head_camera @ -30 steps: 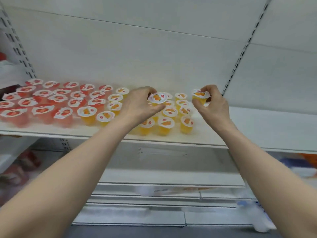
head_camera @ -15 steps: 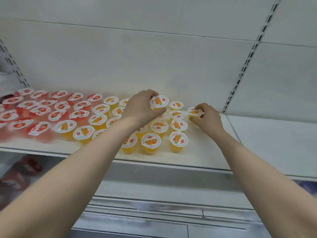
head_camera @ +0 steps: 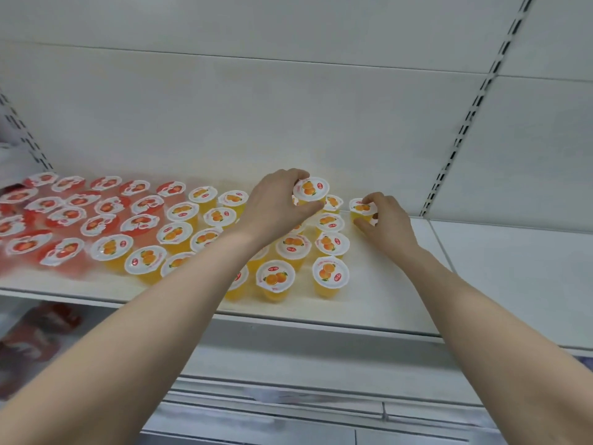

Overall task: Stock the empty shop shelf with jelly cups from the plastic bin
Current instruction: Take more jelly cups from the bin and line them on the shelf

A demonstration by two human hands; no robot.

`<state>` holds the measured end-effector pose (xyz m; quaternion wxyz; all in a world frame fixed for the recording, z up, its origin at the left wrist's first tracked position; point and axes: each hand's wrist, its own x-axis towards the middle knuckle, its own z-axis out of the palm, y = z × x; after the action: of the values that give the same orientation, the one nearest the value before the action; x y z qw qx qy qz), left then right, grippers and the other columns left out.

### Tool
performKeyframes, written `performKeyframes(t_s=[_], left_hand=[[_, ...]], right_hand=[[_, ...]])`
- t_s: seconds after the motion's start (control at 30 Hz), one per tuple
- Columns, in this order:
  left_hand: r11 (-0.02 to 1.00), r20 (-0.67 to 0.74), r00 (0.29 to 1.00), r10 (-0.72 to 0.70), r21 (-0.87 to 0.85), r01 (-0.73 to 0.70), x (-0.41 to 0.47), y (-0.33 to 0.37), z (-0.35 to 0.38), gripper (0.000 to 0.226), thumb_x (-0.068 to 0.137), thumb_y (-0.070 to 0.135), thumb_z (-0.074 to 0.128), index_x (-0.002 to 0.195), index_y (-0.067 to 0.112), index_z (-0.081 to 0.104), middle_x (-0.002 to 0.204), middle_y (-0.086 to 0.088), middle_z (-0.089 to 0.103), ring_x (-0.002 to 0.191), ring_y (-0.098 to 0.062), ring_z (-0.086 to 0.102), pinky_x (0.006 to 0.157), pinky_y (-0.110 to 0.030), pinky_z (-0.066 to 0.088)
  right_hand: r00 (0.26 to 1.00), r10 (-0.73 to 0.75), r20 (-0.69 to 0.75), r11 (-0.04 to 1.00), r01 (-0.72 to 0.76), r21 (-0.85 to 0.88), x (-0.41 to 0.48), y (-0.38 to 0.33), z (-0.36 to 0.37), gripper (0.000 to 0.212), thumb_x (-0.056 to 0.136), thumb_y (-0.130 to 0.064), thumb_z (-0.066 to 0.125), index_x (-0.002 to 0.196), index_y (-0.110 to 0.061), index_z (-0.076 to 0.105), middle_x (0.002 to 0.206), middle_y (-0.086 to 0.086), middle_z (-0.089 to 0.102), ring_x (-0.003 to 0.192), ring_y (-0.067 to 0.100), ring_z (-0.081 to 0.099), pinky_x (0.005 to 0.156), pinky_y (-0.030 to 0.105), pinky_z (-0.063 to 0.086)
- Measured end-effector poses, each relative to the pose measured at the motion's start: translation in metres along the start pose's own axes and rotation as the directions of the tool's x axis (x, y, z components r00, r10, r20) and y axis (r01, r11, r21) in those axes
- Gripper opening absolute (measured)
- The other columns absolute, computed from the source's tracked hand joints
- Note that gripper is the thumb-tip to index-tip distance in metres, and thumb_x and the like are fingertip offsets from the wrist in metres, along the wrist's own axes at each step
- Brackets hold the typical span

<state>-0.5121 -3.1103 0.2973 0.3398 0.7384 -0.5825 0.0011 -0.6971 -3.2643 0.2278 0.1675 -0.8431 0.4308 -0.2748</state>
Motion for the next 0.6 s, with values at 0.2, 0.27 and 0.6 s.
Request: performKeyframes(t_s=[0.2, 0.27, 0.6], left_hand=[[0.998, 0.019, 0.998, 0.053, -0.014, -0.053, 0.012, 0.024, 0.021, 0.055, 0.076, 0.053, 0.070, 0.120, 0.023, 0.059, 0.111, 0.007, 0.065, 0.102, -0.014, 0.058, 0.085, -0.033, 0.049], [0.998, 0.056, 0.997, 0.060, 0.008, -0.061, 0.017, 0.033, 0.032, 0.054, 0.074, 0.052, 0.069, 0.120, 0.025, 0.058, 0.111, 0.007, 0.065, 0.103, -0.015, 0.056, 0.083, -0.033, 0.048], [0.926, 0.250, 0.952, 0.175, 0.287, -0.246, 0.021, 0.056, 0.078, 0.053, 0.075, 0.051, 0.063, 0.118, 0.018, 0.063, 0.103, -0.003, 0.067, 0.101, -0.026, 0.052, 0.087, -0.035, 0.044]], right_hand=[[0.984, -0.157, 0.079, 0.966, 0.170, -0.196, -0.001, 0.015, -0.026, 0.044, 0.087, -0.009, 0.060, 0.130, -0.015, 0.057, 0.133, 0.009, 0.050, 0.117, 0.031, 0.051, 0.092, 0.032, 0.039], [0.985, -0.165, 0.040, 0.957, 0.170, -0.236, 0.000, 0.018, -0.036, 0.043, 0.088, -0.006, 0.056, 0.131, -0.013, 0.057, 0.134, 0.010, 0.051, 0.118, 0.032, 0.051, 0.093, 0.035, 0.041], [0.981, -0.179, -0.078, 0.944, 0.149, -0.294, -0.011, 0.026, -0.053, 0.041, 0.088, -0.002, 0.052, 0.127, -0.012, 0.059, 0.130, 0.011, 0.056, 0.114, 0.034, 0.053, 0.092, 0.041, 0.037]])
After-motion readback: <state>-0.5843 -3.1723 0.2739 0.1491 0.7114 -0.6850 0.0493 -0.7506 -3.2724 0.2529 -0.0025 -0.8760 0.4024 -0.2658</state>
